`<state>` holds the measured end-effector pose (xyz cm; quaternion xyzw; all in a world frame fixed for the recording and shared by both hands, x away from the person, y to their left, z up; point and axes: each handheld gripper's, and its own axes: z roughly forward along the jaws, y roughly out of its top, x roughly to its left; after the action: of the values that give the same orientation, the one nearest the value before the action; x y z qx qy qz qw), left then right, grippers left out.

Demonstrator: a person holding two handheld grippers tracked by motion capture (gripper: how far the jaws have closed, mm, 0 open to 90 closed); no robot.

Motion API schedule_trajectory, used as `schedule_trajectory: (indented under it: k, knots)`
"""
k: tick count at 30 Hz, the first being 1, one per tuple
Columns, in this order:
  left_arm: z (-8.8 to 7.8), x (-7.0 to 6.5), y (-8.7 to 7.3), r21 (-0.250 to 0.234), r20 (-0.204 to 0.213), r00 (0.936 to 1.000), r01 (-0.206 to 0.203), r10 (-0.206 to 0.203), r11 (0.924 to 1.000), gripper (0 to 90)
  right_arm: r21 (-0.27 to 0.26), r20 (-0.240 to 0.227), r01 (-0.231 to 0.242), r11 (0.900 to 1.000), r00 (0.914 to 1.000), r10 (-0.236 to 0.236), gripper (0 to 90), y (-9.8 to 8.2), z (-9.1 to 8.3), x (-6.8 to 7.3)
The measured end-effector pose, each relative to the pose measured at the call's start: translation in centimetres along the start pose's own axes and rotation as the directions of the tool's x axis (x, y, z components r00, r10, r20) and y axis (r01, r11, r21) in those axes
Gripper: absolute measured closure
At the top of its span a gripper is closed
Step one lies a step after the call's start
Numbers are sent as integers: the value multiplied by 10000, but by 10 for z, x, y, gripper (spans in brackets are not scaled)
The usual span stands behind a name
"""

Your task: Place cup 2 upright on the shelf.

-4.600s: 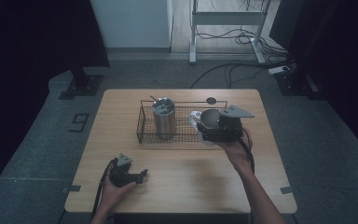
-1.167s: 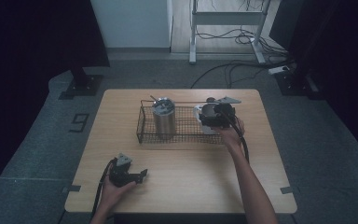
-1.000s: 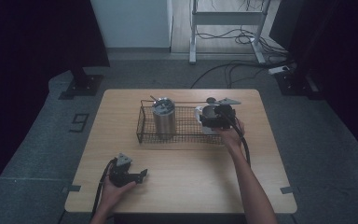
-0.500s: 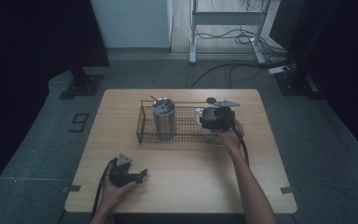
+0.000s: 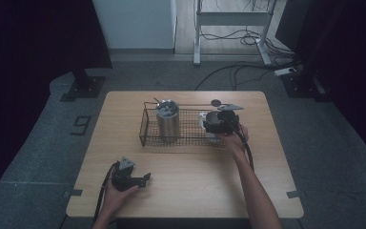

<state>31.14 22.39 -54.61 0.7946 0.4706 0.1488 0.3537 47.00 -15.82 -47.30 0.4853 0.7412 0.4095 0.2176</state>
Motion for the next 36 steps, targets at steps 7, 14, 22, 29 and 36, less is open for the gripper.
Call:
schedule_trajectory:
  k: [7, 14, 22, 29, 36]
  knots:
    - [0, 0, 0, -1, 4, 10000, 0, 0, 10000, 142, 143, 100, 45, 9999, 9999, -47, 61, -1, 4, 1]
    - [0, 0, 0, 0, -2, 10000, 3, -3, 10000, 142, 359, 291, 293, 9989, 9991, -303, 62, -2, 9, 5]
    - [0, 0, 0, -1, 1, 10000, -1, 1, 10000, 142, 421, 313, 253, 9988, 9992, -266, 61, 1, 9, 4]
    - [0, 0, 0, -11, -5, 10000, 4, -4, 10000, 142, 566, 327, 273, 9980, 9990, -292, 61, 5, 13, 4]
    - [0, 0, 0, -20, 7, 10000, 14, -14, 10000, 142, 814, 423, 264, 9963, 9987, -300, 61, 1, 21, 5]
